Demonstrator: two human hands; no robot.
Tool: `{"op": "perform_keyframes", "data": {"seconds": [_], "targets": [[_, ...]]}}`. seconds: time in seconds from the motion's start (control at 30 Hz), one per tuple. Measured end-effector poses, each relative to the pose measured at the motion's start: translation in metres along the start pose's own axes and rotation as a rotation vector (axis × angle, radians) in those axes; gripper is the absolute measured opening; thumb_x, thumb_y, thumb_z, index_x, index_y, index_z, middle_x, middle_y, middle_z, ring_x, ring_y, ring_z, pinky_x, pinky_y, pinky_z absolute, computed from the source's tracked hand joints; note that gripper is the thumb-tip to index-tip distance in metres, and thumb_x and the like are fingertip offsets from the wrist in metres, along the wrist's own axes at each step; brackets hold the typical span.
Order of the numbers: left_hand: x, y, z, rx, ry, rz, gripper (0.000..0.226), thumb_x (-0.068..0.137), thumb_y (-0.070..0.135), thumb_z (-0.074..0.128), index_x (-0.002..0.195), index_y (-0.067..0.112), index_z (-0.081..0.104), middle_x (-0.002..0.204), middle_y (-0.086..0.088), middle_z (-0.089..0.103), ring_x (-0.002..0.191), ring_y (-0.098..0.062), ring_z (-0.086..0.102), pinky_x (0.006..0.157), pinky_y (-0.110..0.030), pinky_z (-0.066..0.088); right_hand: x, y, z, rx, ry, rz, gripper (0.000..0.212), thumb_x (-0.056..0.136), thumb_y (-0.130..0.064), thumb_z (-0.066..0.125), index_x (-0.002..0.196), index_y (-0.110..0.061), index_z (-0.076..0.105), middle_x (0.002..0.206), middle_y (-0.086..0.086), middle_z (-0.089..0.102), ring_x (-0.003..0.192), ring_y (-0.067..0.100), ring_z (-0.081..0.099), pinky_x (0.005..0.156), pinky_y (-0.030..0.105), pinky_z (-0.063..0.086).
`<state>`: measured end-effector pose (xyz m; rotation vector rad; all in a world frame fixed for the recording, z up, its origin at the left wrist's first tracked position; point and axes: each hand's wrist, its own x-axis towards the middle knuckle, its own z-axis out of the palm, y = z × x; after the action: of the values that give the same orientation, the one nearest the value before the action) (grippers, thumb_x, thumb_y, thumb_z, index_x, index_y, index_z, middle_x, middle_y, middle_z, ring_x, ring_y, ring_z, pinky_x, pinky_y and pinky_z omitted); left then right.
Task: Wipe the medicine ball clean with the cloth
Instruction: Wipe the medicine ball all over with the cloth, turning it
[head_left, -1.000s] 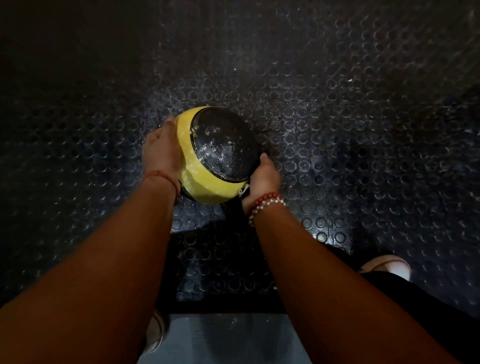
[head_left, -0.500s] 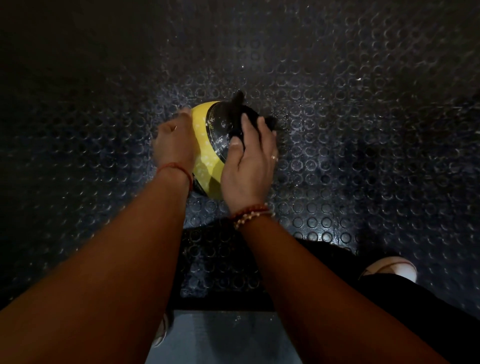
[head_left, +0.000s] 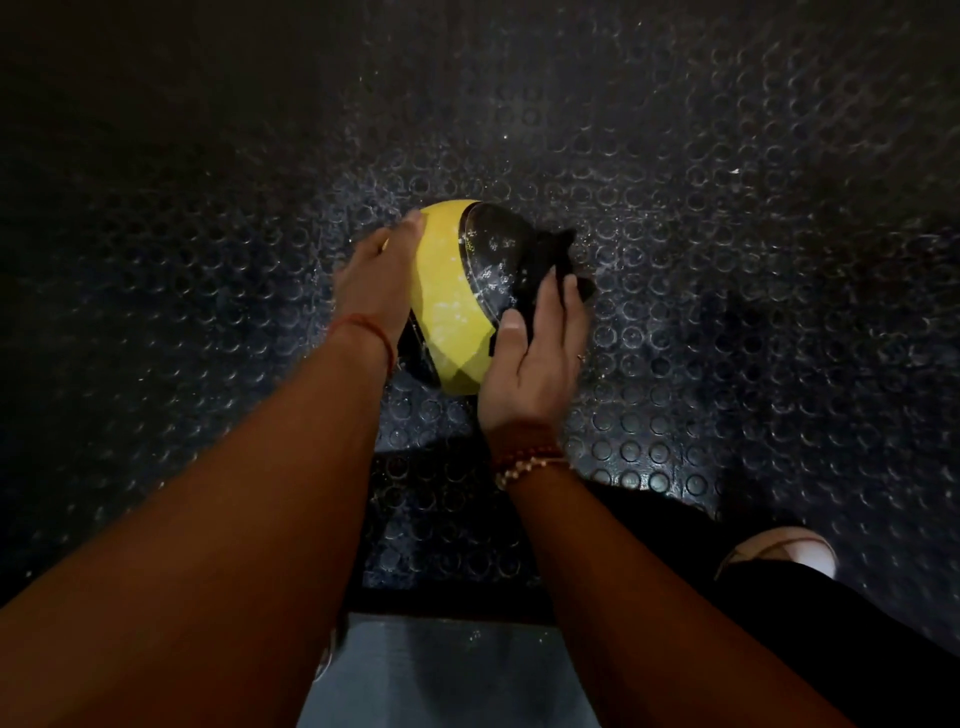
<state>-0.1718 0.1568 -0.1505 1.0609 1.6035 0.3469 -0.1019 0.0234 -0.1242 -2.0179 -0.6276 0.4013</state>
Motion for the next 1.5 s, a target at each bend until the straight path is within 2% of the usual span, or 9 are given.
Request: {"op": "perform_keyframes", "data": {"seconds": [0.17,0.3,0.53,0.67,0.8,1.03,1.2,1.33,1.5], "targets": [[-0.038,0.023,0.007,0.084,0.078,0.114,0.071,0.08,0.077,0.037,0.128,0.031,0.06,0.144,-0.008,0.049,0.127,-0.024,0.051,0.099,-0.036,0.037,0.016,-0.009,0.001,-0.208,-0.089,-0.251,0.047,0.093,-0.035,0.035,0.136,-0.021,0.05,0.149,0.009,0.039,0.141,0.035,0.027,0.112,0.049,0.025],[-0.04,0.018,0.018,0.035,0.121,0.172,0.044,0.095,0.058,0.044,0.124,0.029,0.06,0.135,-0.003,0.051,0.113,-0.018,0.053,0.092,-0.032,0.039,0.055,-0.02,0.004,-0.317,-0.167,-0.302,0.046,0.092,-0.036,0.035,0.13,-0.023,0.056,0.14,0.008,0.049,0.133,0.035,0.038,0.104,0.056,0.035],[-0.039,0.023,0.029,0.095,0.19,0.145,0.05,0.098,0.056,0.041,0.135,0.027,0.056,0.142,-0.002,0.047,0.119,-0.017,0.046,0.091,-0.028,0.029,0.078,-0.013,-0.001,-0.141,-0.191,-0.122,0.046,0.091,-0.035,0.036,0.13,-0.02,0.057,0.135,0.007,0.051,0.125,0.024,0.047,0.102,0.043,0.042],[-0.034,0.027,0.029,0.103,0.188,0.128,0.052,0.097,0.058,0.039,0.135,0.028,0.057,0.142,-0.004,0.047,0.123,-0.023,0.049,0.091,-0.03,0.031,0.032,0.0,-0.013,-0.119,-0.136,-0.206,0.045,0.094,-0.032,0.039,0.135,-0.02,0.051,0.149,0.008,0.038,0.141,0.03,0.026,0.113,0.044,0.026],[-0.035,0.03,0.029,0.124,0.177,0.13,0.05,0.099,0.056,0.038,0.138,0.029,0.055,0.144,-0.005,0.045,0.125,-0.022,0.047,0.09,-0.028,0.028,0.024,0.004,-0.01,-0.154,-0.107,-0.267,0.044,0.093,-0.031,0.041,0.133,-0.019,0.054,0.148,0.012,0.039,0.14,0.036,0.027,0.112,0.047,0.027],[-0.042,0.031,0.029,0.138,0.175,0.145,0.049,0.098,0.057,0.04,0.139,0.032,0.053,0.146,-0.006,0.04,0.131,-0.028,0.043,0.1,-0.034,0.033,0.081,-0.02,-0.007,-0.232,-0.222,-0.186,0.038,0.092,-0.032,0.041,0.124,-0.026,0.061,0.128,0.004,0.053,0.111,0.023,0.053,0.091,0.037,0.047],[-0.044,0.027,0.032,0.126,0.196,0.126,0.051,0.094,0.06,0.041,0.133,0.032,0.056,0.146,-0.006,0.039,0.131,-0.032,0.044,0.111,-0.048,0.036,0.106,-0.019,-0.011,-0.161,-0.319,-0.005,0.032,0.097,-0.03,0.043,0.121,-0.027,0.062,0.118,0.002,0.053,0.091,0.009,0.049,0.079,0.021,0.037],[-0.04,0.03,0.031,0.112,0.198,0.119,0.049,0.095,0.058,0.041,0.134,0.032,0.057,0.145,-0.007,0.041,0.132,-0.031,0.043,0.111,-0.043,0.034,0.076,-0.005,-0.015,-0.031,-0.225,-0.136,0.036,0.092,-0.027,0.046,0.124,-0.022,0.062,0.13,0.004,0.051,0.117,0.014,0.051,0.098,0.022,0.039],[-0.036,0.031,0.031,0.119,0.166,0.129,0.05,0.096,0.056,0.04,0.136,0.03,0.057,0.145,-0.002,0.045,0.133,-0.026,0.038,0.095,-0.03,0.026,0.047,0.008,-0.017,-0.032,-0.164,-0.287,0.04,0.09,-0.029,0.046,0.124,-0.016,0.062,0.138,0.014,0.047,0.132,0.033,0.04,0.102,0.049,0.042]]}}
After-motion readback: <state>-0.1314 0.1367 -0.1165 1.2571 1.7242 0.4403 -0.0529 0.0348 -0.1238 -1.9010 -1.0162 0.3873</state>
